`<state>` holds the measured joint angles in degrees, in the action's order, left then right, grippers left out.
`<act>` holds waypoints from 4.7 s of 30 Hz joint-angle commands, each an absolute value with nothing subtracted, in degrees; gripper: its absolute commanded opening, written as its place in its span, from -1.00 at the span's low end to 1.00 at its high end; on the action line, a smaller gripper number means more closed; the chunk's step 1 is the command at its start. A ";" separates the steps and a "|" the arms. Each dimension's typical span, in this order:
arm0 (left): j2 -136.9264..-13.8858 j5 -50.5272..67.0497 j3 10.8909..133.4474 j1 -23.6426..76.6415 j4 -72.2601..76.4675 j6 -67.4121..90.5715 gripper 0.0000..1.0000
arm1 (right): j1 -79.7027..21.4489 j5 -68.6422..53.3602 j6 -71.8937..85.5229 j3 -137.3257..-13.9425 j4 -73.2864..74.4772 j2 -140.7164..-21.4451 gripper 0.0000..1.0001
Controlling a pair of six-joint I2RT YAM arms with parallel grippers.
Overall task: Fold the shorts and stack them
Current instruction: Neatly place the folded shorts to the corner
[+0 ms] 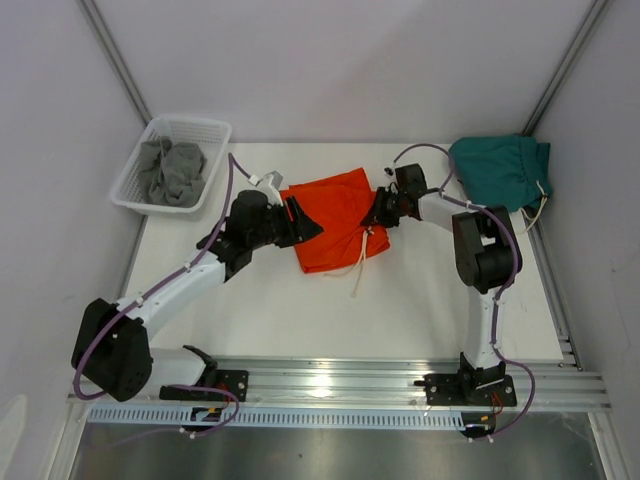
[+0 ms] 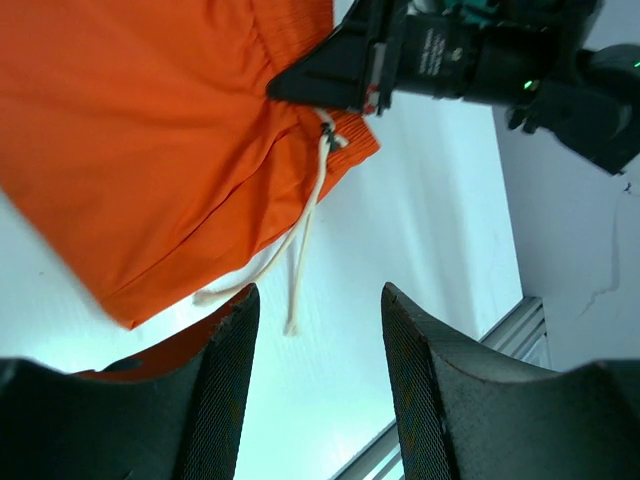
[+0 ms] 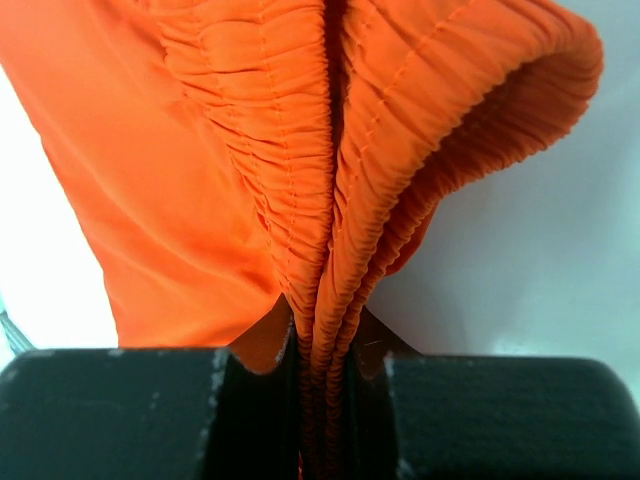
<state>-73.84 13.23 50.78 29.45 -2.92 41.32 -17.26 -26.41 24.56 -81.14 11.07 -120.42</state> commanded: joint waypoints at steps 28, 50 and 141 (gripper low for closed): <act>-73.21 13.80 47.90 29.27 -5.18 39.29 0.12 | -12.29 -22.23 17.22 -95.98 25.14 -124.45 -1.00; -75.76 14.68 56.16 30.06 -11.86 36.21 0.13 | 20.46 -30.49 17.29 -146.44 44.57 -130.52 -1.00; -84.02 13.88 62.40 31.90 -11.60 34.45 0.26 | 5.98 19.95 30.76 -118.55 36.12 -127.35 0.45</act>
<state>-82.85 12.80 60.55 31.51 -12.56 35.46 7.03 16.91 31.40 -113.23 33.50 -126.13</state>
